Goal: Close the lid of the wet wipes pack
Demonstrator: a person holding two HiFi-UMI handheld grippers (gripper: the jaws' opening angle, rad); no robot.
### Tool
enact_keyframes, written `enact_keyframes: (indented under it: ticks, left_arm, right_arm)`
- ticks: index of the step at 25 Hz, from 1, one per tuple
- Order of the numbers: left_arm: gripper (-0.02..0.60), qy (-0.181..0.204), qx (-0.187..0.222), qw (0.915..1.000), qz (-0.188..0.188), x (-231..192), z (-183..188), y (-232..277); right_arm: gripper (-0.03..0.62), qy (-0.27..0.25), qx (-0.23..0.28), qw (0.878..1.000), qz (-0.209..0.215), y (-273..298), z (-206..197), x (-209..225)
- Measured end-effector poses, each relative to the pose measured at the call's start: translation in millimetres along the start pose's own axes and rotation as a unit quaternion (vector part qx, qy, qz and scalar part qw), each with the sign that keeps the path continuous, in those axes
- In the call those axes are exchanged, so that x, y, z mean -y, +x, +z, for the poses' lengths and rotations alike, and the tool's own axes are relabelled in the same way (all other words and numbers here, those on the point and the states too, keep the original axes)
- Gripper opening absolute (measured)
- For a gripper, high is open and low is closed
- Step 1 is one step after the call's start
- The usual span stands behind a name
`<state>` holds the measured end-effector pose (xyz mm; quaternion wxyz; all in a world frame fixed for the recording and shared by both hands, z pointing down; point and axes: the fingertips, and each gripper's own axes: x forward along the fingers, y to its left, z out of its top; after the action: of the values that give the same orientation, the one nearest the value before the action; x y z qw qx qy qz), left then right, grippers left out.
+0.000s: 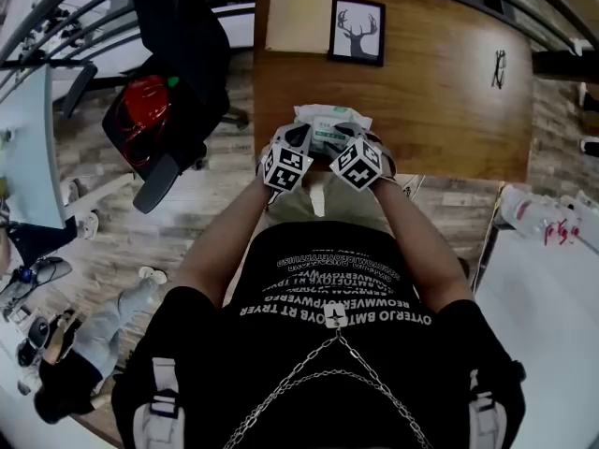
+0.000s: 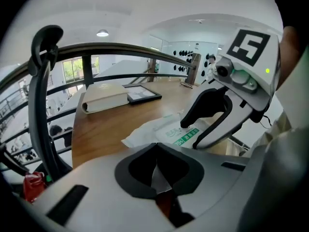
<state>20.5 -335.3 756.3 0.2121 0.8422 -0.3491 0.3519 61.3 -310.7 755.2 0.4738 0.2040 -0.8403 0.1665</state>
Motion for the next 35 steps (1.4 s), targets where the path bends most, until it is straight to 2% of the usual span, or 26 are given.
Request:
enact_keyframes:
  ticks: [2, 6, 10, 13, 20, 24, 35]
  left_arm:
    - [0.029, 0.021, -0.006, 0.9998, 0.003, 1, -1, 1]
    - [0.028, 0.055, -0.023, 0.9983, 0.001, 3, -1, 3]
    - [0.029, 0.061, -0.027, 0.9978, 0.001, 3, -1, 3]
    - [0.028, 0.055, -0.025, 0.9981, 0.001, 3, -1, 3]
    - [0.028, 0.049, -0.020, 0.9986, -0.002, 5, -3, 1]
    - [0.028, 0.046, -0.024, 0.9986, -0.005, 3, -1, 3]
    - [0.028, 0.048, -0.030, 0.9984, 0.001, 4, -1, 2]
  right_arm:
    - [0.186, -0.014, -0.009, 1.000, 0.004, -2, 1, -2]
    - [0.097, -0.033, -0.016, 0.999, 0.010, -10, 9, -8]
    - [0.074, -0.014, 0.008, 1.000, -0.006, -26, 23, 2]
    - [0.043, -0.004, 0.031, 0.999, -0.042, -38, 37, 24]
    - [0.056, 0.047, 0.060, 0.994, -0.078, -26, 44, 69]
    - [0.076, 0.029, 0.046, 0.995, -0.089, -11, 42, 86]
    - [0.089, 0.036, 0.037, 0.994, -0.099, 14, 20, 89]
